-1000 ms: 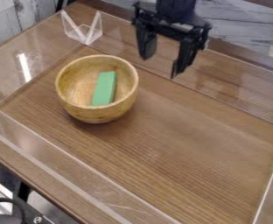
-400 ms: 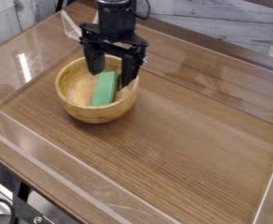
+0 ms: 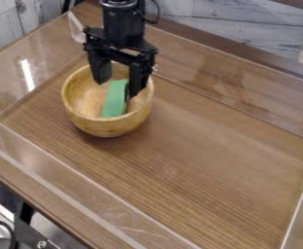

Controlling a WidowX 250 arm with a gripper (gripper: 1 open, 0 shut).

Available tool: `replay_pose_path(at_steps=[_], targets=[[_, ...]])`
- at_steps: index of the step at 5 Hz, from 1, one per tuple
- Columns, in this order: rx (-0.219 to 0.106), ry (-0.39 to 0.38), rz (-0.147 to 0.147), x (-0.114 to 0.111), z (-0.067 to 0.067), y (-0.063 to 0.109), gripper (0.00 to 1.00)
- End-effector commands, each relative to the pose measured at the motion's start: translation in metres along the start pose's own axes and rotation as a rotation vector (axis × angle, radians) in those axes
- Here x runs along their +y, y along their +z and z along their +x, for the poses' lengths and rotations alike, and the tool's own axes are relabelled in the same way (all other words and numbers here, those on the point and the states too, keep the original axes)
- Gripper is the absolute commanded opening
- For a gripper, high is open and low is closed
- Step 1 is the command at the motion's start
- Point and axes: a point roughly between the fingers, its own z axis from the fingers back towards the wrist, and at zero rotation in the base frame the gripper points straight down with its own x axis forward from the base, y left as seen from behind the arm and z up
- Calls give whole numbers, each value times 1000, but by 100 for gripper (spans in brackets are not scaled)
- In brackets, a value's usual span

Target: Remove the green block from inside the brown bowl and put it on the table

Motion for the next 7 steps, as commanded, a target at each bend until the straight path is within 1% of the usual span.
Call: replay_pose_path(at_steps=[1,4,7], targets=[[-62,12,15,7,5,12,100],[-60,42,10,14,10,-2,100],[-54,69,5,16,15,-9,100]])
